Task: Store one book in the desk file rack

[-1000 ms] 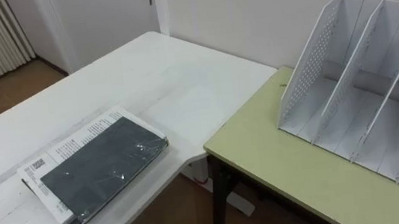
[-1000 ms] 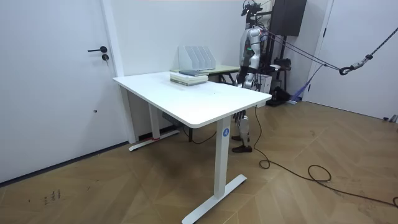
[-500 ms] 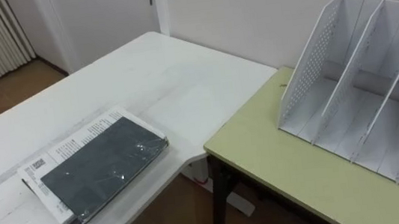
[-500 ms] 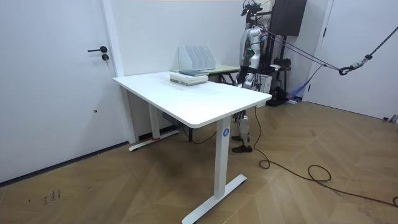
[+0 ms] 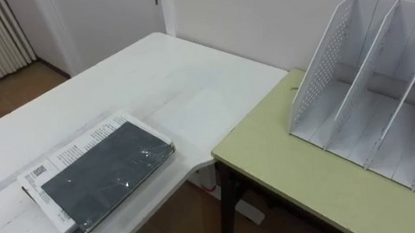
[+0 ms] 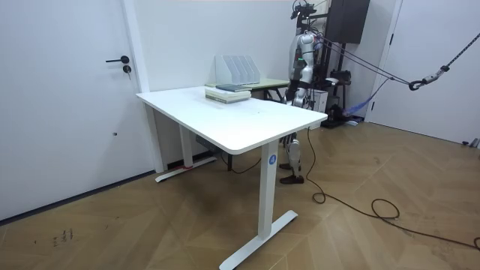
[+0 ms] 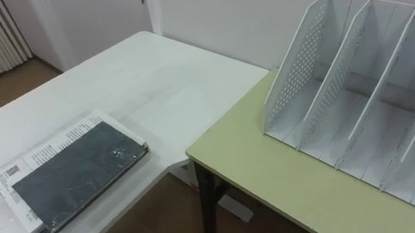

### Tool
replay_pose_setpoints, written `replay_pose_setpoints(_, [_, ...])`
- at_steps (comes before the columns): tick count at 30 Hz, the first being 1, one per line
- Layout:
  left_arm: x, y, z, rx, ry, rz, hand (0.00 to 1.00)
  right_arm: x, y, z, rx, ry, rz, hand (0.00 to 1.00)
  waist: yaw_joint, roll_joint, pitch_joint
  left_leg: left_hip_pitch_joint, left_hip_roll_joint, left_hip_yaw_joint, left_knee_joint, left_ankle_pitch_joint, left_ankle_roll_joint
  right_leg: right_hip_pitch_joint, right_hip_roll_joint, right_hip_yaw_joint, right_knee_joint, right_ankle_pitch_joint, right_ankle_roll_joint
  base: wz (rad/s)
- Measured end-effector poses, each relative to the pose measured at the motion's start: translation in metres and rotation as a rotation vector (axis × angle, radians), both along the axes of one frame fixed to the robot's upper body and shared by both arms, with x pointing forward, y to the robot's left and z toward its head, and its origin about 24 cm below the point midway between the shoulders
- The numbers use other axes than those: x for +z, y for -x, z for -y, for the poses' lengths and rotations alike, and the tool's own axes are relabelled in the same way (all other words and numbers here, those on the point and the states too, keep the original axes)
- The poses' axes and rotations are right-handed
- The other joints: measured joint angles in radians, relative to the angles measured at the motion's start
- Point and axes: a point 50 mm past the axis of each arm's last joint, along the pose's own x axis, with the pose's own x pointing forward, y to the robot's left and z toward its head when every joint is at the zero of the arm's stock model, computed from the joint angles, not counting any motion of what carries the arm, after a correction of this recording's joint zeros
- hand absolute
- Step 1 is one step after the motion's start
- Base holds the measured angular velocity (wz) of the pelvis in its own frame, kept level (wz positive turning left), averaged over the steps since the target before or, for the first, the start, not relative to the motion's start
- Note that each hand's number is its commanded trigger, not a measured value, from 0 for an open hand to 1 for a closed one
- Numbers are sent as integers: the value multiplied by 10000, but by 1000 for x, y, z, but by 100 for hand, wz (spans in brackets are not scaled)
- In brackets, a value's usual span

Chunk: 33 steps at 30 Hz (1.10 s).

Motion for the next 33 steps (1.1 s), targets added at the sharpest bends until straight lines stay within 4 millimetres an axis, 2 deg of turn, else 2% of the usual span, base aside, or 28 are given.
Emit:
replay_pose_setpoints(2, [3, -17, 1, -929, -322, 416, 0, 0, -2, 0, 186, 9, 17, 0, -182, -9, 5, -46, -18, -64, 11, 2, 1, -16, -5, -12, 3, -10, 7, 6])
replay_pose_setpoints(7, [10, -55, 12, -3441, -1055, 1365, 0, 1, -9, -2, 644, 117, 216, 0, -234, -55, -1, 27, -28, -18, -24, 3, 5, 16, -9, 46, -2, -12, 12, -3])
replay_pose_setpoints(9, [16, -68, 15, -4379, -1448, 1783, 0, 1, -11, -3, 848, 131, 294, 0, -360, -42, -22, 50, -28, -8, -18, 3, 5, 5, -9, 48, 4, -13, 14, 0])
replay_pose_setpoints(10, [22, -81, 19, -5028, -1712, 2289, 0, 1, -13, -3, 892, 143, 321, 0, -380, -79, -18, 49, -30, 28, -11, 4, 6, -7, -12, 56, 14, -13, 14, 0])
replay_pose_setpoints(11, [28, -92, 24, -5587, -1906, 2728, 0, 1, -13, -2, 999, 166, 298, 0, -414, -72, 26, 54, -35, 28, -10, 5, 7, -9, -16, 67, 13, -12, 16, 0])
replay_pose_setpoints(14, [38, -108, 33, -6606, -2242, 3396, 0, 2, -19, -3, 1483, 241, 358, 0, -545, -52, 14, 75, -35, 20, -13, 5, 8, -8, -9, 141, 7, -12, 16, -6])
replay_pose_setpoints(19, [40, -115, 48, -8190, -2311, 3438, 0, 3, -26, -3, 1710, 309, 517, 0, -825, 21, 5, 68, -35, 34, -27, 5, 8, -29, 16, 269, -3, -16, 18, 0])
replay_pose_setpoints(24, [62, -139, 71, -9621, -2514, 4697, 0, 3, -31, -5, 2015, 273, 585, 0, -861, -5, 21, 51, -42, 34, -28, 5, 8, -27, -5, 250, -7, -18, 21, 0])
replay_pose_setpoints(29, [87, -159, 99, -11057, -2500, 6007, 0, 3, -36, -8, 2386, 351, 607, 0, -1047, 39, 12, 60, -43, 31, -11, 6, 9, -19, -4, 256, -4, -18, 22, 0])
replay_pose_setpoints(33, [99, -166, 108, -11279, -2463, 6639, 0, 3, -37, -8, 2438, 358, 620, 0, -1103, 29, 20, 76, -36, 61, -4, 8, 9, -12, 2, 263, -2, -18, 21, 0])
